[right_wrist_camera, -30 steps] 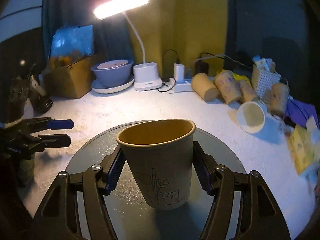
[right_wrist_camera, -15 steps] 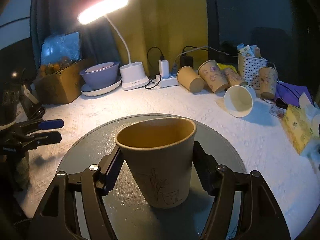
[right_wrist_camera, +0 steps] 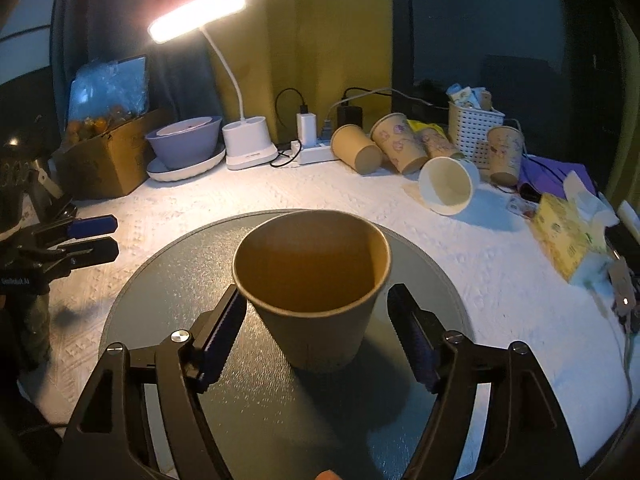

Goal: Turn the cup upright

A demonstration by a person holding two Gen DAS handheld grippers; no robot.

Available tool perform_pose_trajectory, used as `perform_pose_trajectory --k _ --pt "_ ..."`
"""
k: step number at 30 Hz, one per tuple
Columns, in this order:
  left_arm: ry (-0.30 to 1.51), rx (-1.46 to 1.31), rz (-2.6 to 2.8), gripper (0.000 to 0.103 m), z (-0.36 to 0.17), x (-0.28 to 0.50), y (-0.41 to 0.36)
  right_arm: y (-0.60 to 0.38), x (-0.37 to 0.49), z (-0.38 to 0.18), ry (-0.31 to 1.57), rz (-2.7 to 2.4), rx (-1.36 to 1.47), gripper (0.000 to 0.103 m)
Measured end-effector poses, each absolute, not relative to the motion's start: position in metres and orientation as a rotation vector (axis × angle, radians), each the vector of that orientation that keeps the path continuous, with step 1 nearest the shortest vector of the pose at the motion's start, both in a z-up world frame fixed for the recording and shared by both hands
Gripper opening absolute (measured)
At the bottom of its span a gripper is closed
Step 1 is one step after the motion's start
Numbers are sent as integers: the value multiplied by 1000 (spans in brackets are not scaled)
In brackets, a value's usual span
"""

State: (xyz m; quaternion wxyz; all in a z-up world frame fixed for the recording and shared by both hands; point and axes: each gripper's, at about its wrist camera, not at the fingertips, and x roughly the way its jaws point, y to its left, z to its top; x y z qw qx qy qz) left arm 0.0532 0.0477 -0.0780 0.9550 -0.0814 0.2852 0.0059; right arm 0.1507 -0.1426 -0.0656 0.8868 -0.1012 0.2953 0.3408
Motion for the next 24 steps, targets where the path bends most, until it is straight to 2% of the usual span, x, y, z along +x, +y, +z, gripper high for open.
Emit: perform_pose_trajectory --k 13,24 --pt "540 -95 -73 75 -66 46 7 -168 110 -54 634 634 -162 79" --pt "471 -88 -164 75 -25 33 -37 -198 76 -5 532 589 -131 79"
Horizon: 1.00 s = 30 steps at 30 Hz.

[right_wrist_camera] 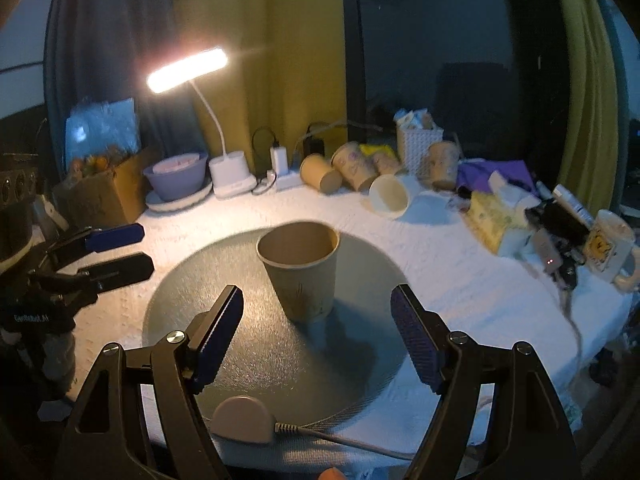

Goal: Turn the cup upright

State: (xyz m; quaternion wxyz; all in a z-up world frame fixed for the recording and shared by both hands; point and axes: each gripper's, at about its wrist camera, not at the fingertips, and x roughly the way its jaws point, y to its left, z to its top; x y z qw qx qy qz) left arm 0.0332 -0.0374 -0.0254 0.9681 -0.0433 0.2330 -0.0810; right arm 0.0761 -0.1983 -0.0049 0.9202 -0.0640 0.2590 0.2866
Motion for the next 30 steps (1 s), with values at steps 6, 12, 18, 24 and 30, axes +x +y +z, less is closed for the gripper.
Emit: perform_pose_trajectory --k 6,12,18,24,30 --pt "410 -70 -162 75 -2 22 -55 -210 60 19 477 574 -132 79" --pt "349 -57 -125 75 20 8 -63 -221 45 43 421 552 -138 79" --pt "302 -34 -59 75 37 -2 -67 -234 29 64 364 527 -139 79" --pt "240 -29 -44 75 51 -22 -73 -236 18 77 326 543 -135 79" --pt "224 -27 -30 75 53 -31 -74 -231 19 75 336 557 -137 79"
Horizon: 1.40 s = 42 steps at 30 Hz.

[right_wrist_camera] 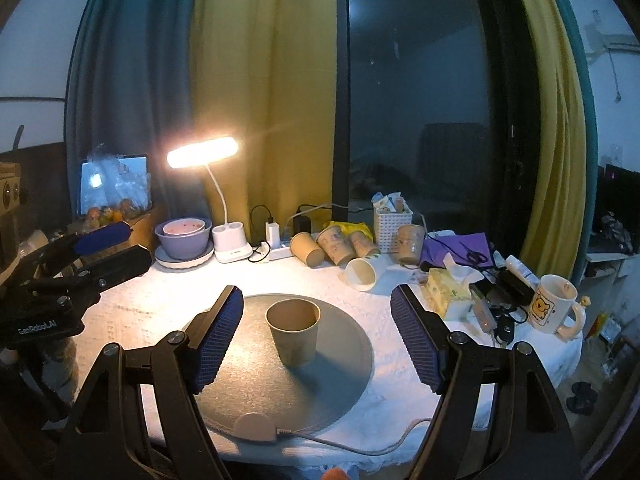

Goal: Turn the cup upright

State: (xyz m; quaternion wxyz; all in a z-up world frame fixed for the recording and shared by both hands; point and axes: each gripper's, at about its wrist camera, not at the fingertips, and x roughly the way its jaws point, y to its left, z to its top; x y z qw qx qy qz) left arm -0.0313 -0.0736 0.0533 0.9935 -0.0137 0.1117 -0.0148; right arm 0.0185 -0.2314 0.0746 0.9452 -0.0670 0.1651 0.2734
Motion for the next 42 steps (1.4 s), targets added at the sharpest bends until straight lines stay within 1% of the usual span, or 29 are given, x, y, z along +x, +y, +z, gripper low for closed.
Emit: perform_pose_trajectory --k 12,42 --pt "232 -44 -29 75 46 -32 -67 -222 25 64 373 571 -144 79" --pt "247 -39 -34 75 41 -31 -69 -222 27 62 382 572 -145 79"
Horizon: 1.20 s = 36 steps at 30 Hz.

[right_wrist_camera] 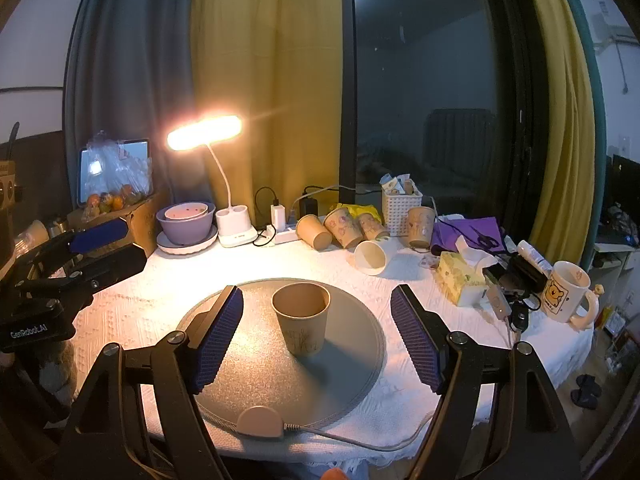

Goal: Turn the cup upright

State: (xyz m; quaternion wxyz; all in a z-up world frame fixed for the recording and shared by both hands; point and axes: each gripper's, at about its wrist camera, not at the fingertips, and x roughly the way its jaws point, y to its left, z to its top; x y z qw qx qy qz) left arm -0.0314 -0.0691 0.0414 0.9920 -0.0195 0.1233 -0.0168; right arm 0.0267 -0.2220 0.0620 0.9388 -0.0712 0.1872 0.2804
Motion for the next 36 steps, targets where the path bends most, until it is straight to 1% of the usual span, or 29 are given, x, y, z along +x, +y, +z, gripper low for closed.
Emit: perform_pose_trajectory --k 36 --pt "248 -39 -33 75 42 -31 -69 -219 26 61 386 571 -145 79"
